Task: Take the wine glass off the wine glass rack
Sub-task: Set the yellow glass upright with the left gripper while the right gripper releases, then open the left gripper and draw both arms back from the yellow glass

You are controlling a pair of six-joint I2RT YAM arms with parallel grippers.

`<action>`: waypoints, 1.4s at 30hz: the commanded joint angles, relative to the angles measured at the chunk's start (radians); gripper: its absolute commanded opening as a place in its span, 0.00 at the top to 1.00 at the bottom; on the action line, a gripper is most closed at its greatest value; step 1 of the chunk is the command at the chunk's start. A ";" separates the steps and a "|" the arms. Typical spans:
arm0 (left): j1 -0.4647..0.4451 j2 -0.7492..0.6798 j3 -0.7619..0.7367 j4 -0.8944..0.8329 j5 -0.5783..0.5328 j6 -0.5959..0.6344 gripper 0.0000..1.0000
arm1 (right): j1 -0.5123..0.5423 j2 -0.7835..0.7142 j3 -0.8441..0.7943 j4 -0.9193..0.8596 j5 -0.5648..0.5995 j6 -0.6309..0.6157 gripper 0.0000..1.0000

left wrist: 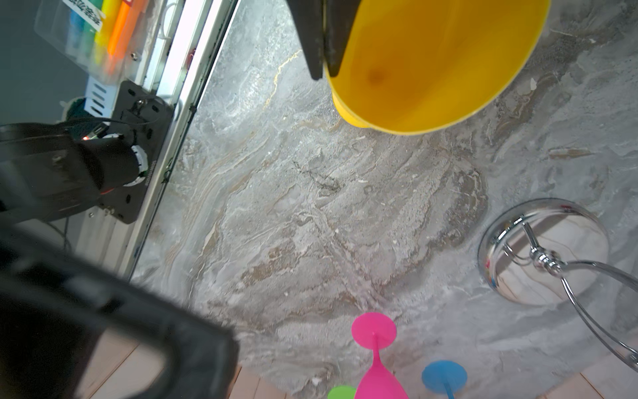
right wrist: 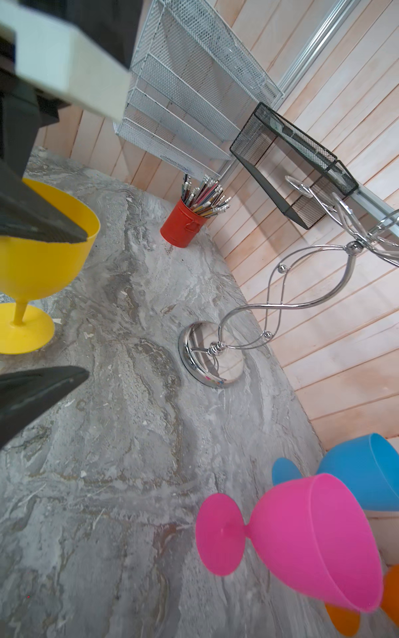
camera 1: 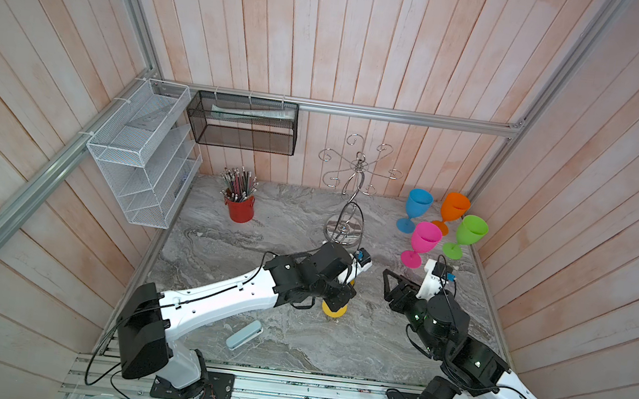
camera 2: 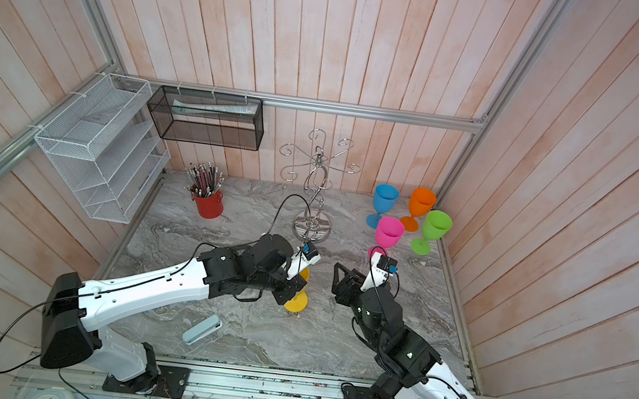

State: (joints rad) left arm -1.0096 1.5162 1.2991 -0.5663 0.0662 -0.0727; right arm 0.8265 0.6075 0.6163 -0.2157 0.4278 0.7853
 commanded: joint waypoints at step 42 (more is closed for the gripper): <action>0.188 -0.949 -0.691 0.408 -0.748 -0.170 0.00 | -0.465 0.002 -0.289 0.614 0.008 -0.496 0.11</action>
State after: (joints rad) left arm -0.8646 0.6193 0.6907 -0.1844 -0.5331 -0.1967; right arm 0.4706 0.6075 0.3721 0.2321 0.5648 0.2855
